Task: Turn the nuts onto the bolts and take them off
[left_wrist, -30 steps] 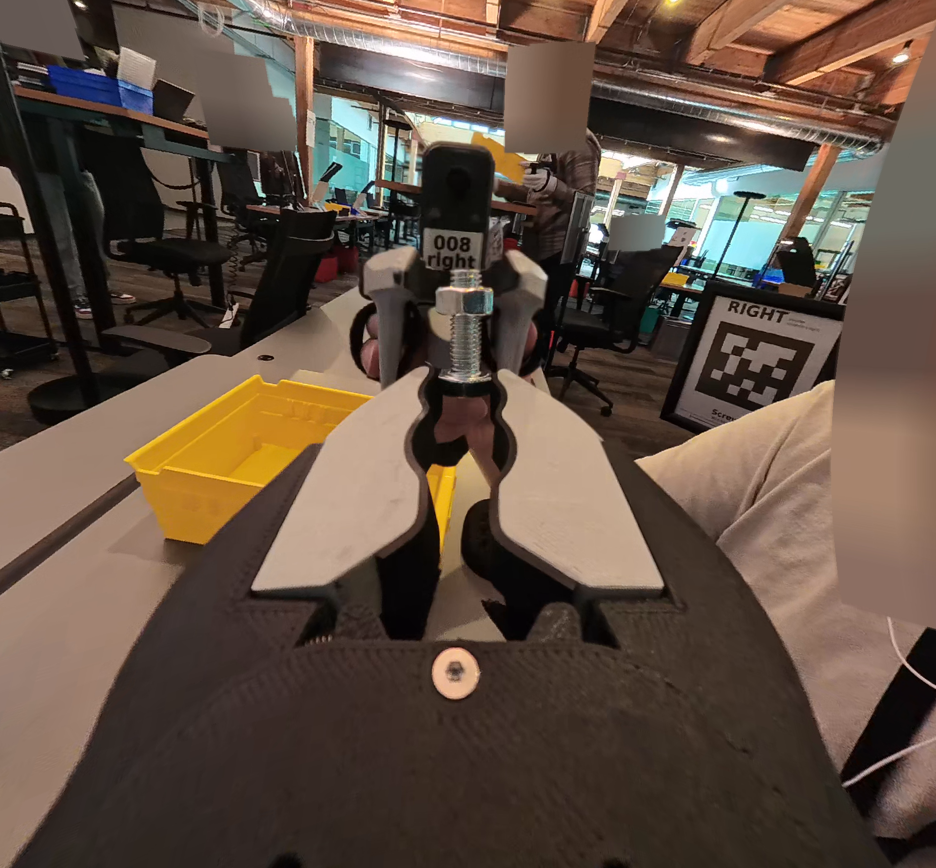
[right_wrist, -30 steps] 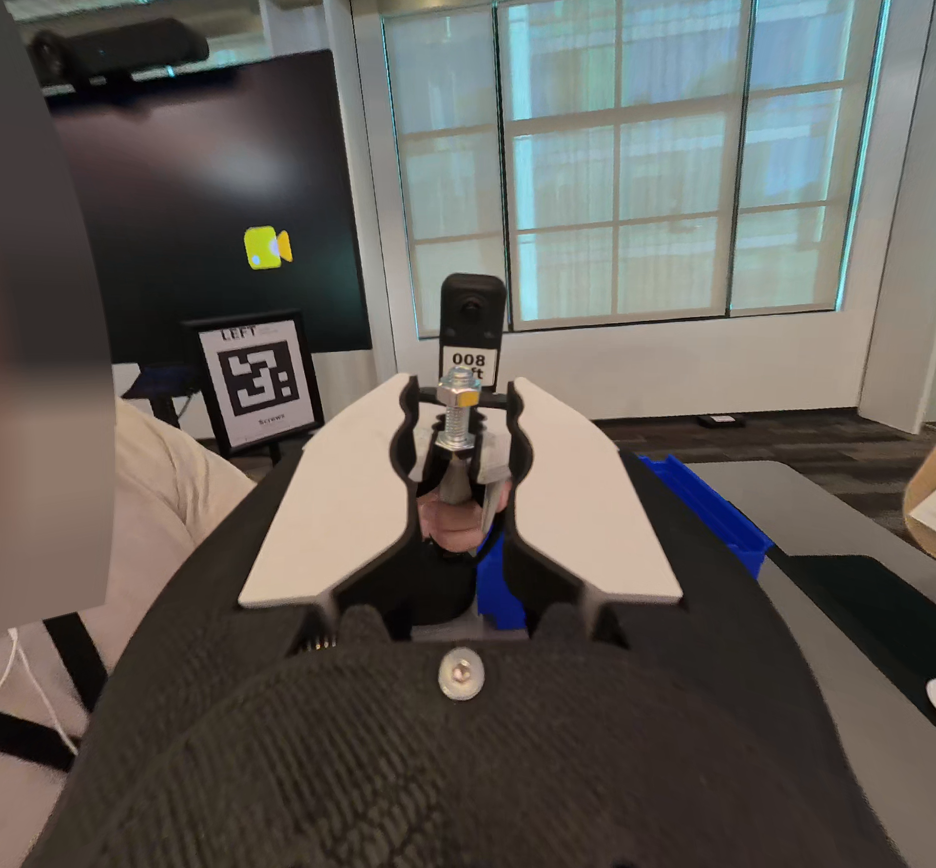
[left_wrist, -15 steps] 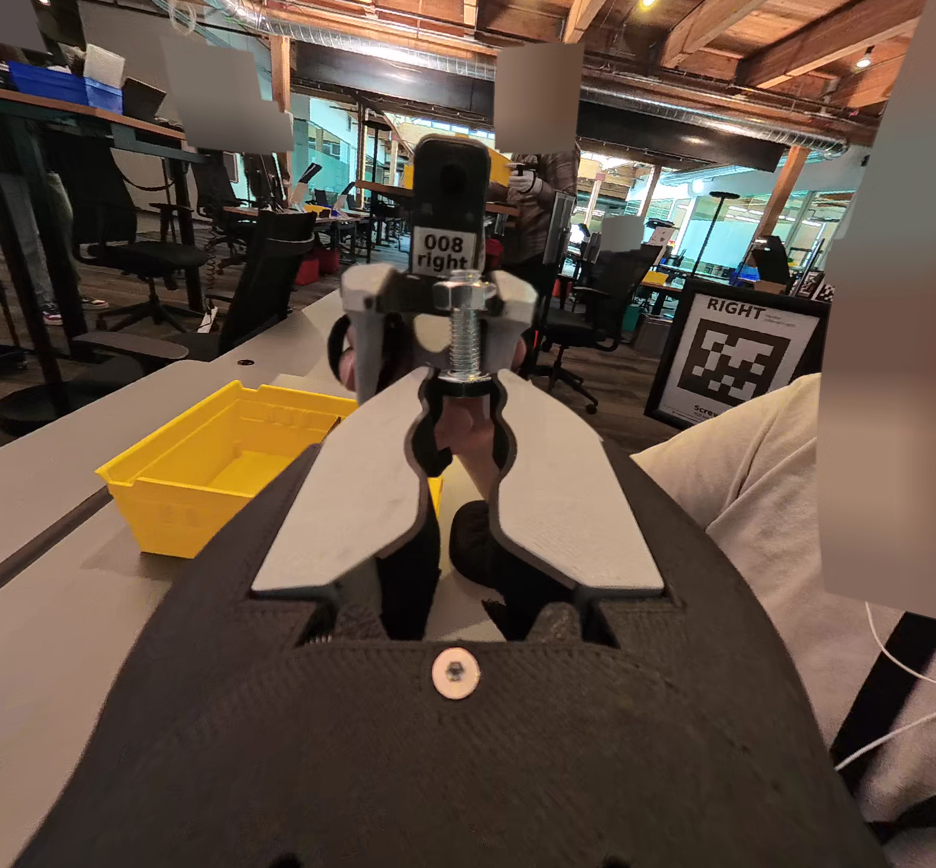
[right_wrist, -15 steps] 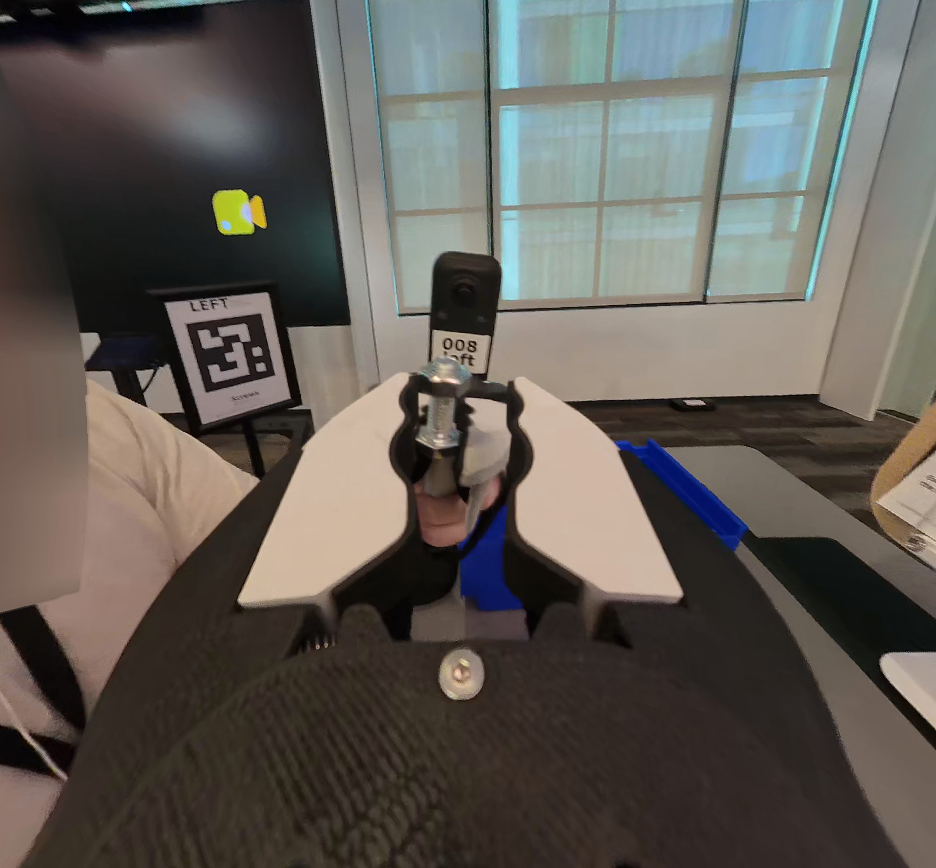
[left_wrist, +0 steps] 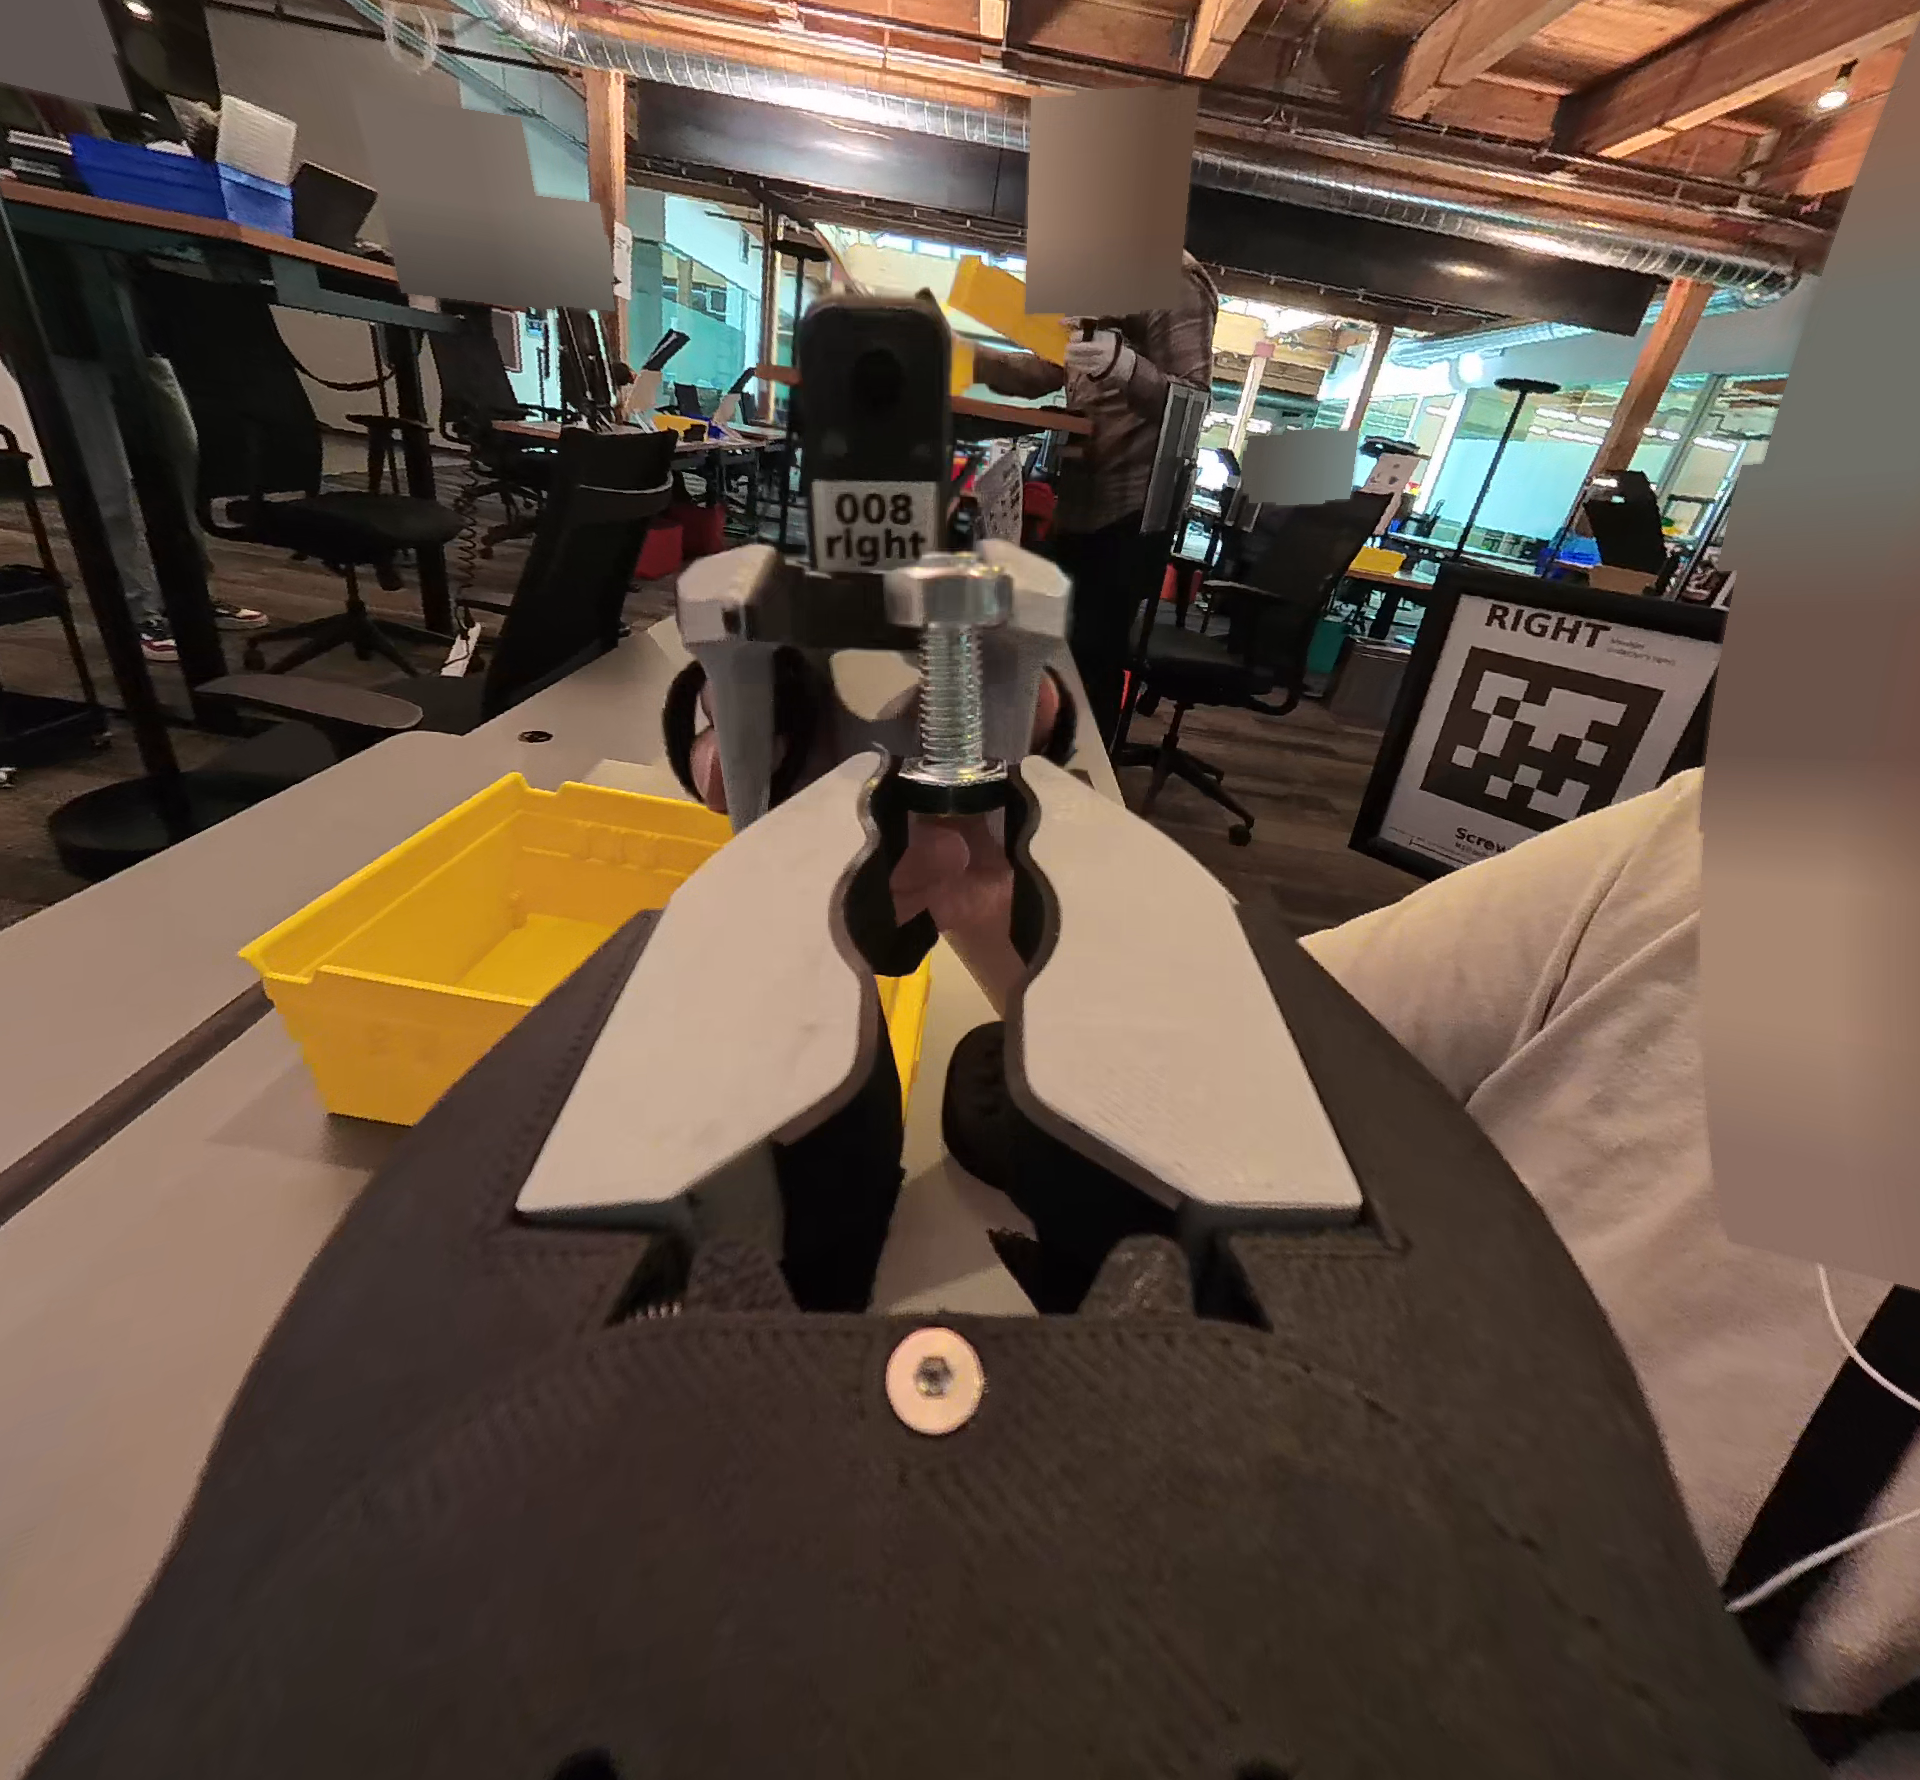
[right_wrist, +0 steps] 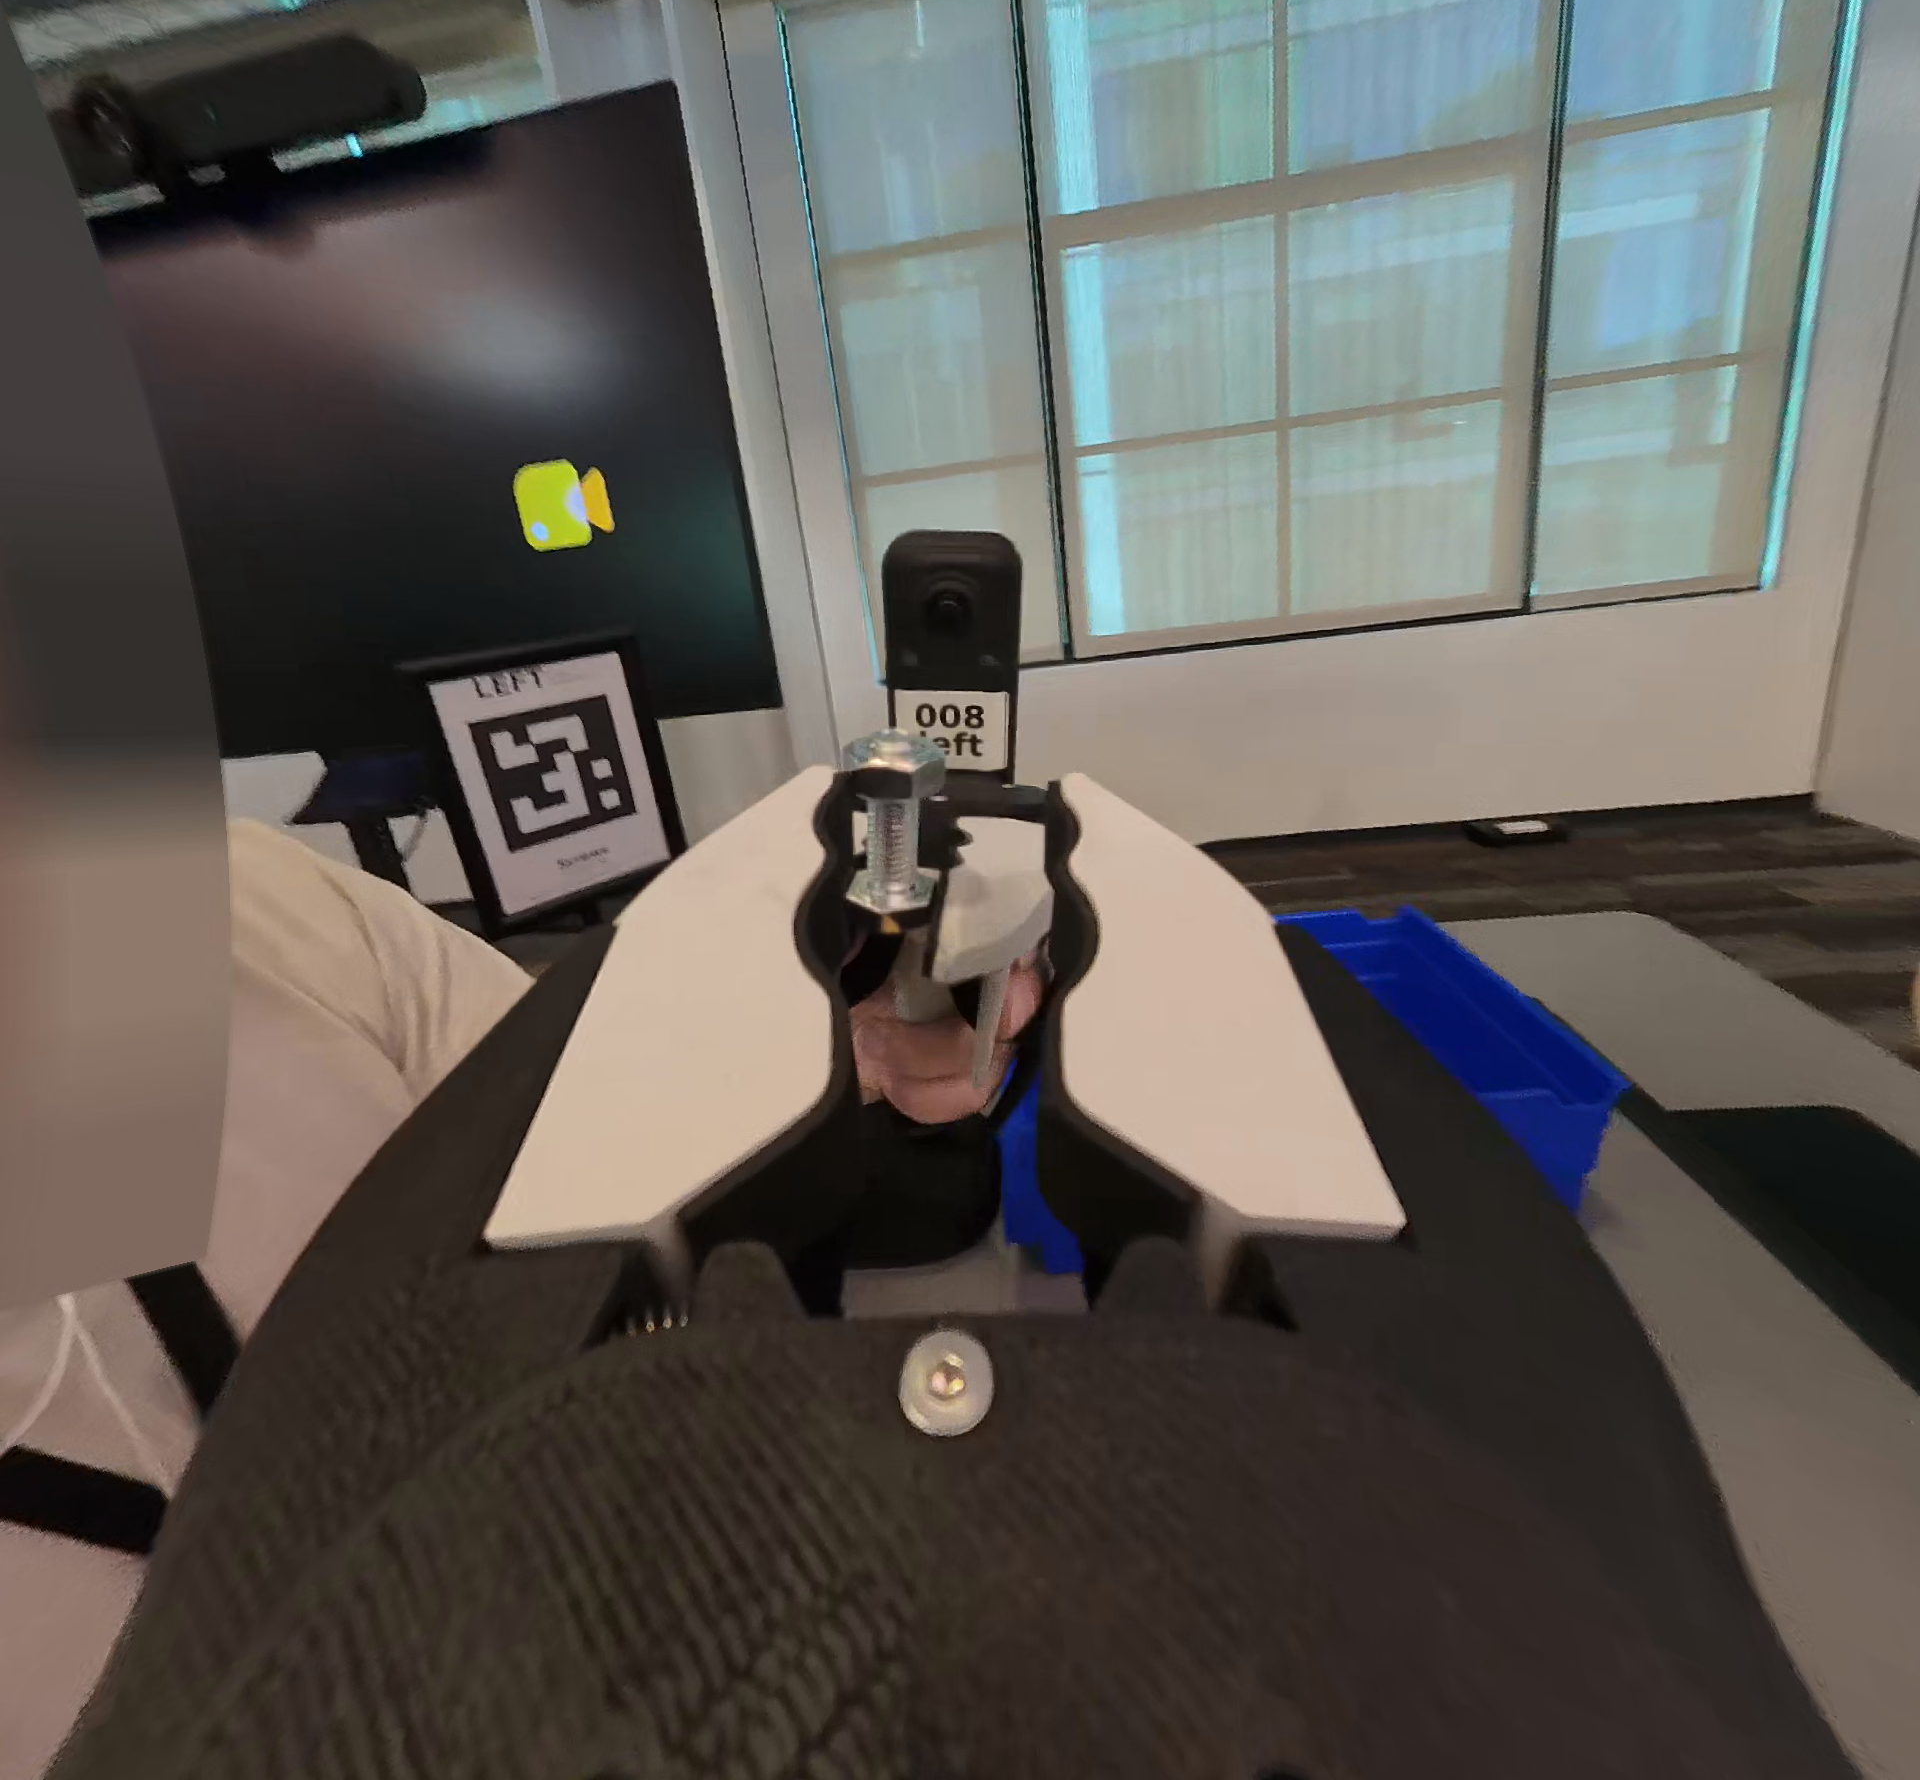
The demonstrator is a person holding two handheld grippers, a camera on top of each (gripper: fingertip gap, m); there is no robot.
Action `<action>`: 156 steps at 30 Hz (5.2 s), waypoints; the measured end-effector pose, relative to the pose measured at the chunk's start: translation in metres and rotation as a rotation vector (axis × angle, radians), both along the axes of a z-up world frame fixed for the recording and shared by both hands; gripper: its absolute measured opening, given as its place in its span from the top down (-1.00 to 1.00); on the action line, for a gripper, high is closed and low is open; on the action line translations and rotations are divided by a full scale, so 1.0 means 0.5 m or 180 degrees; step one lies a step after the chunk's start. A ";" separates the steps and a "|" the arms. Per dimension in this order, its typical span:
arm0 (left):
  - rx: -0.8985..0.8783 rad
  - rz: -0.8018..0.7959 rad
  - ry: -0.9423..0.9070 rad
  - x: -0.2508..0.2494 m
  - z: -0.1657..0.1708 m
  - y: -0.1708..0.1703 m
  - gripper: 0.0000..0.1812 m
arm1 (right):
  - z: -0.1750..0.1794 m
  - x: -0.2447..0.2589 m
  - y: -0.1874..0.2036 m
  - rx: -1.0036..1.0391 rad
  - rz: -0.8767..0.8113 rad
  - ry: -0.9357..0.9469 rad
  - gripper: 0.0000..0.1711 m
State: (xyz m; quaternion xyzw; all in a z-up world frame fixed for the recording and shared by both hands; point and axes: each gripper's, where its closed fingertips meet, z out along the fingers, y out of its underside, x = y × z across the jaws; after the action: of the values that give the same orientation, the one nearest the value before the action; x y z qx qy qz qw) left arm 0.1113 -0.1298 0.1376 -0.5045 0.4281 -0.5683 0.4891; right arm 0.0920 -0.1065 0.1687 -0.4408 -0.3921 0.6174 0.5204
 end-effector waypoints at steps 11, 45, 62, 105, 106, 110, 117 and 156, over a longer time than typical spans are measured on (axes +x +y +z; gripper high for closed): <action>0.0021 -0.0027 0.0036 0.001 -0.002 -0.003 0.81 | 0.005 -0.008 -0.016 -0.0007 0.0103 0.0025 0.64; 0.0040 0.0046 0.0034 -0.008 0.003 0.001 0.80 | 0.019 0.018 -0.006 -0.0070 0.0071 0.0165 0.67; 0.0009 -0.0014 0.0040 -0.002 0.000 -0.004 0.81 | 0.013 -0.007 -0.022 0.0031 -0.0031 0.0031 0.62; 0.0062 0.0097 0.0033 -0.007 0.006 0.001 0.81 | 0.017 0.011 0.001 0.0045 -0.0312 -0.0015 0.64; 0.0055 0.0081 0.0021 -0.009 0.008 -0.001 0.81 | 0.019 0.012 0.000 0.0064 -0.0316 0.0003 0.64; 0.0102 0.0086 0.0042 -0.007 0.007 -0.003 0.80 | 0.029 0.008 -0.025 0.0124 -0.0153 0.0056 0.63; 0.0095 -0.0050 -0.0003 -0.005 0.011 -0.017 0.80 | 0.025 0.019 0.000 0.0013 -0.0238 0.0098 0.68; 0.0090 -0.0116 0.0023 0.000 0.010 -0.028 0.81 | 0.033 0.000 -0.046 0.0109 -0.0022 0.0101 0.70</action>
State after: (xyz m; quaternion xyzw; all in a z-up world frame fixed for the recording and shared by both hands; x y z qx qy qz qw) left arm 0.1111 -0.1439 0.1424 -0.4916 0.4470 -0.5692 0.4843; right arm 0.0919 -0.1295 0.1853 -0.4233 -0.3928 0.6157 0.5361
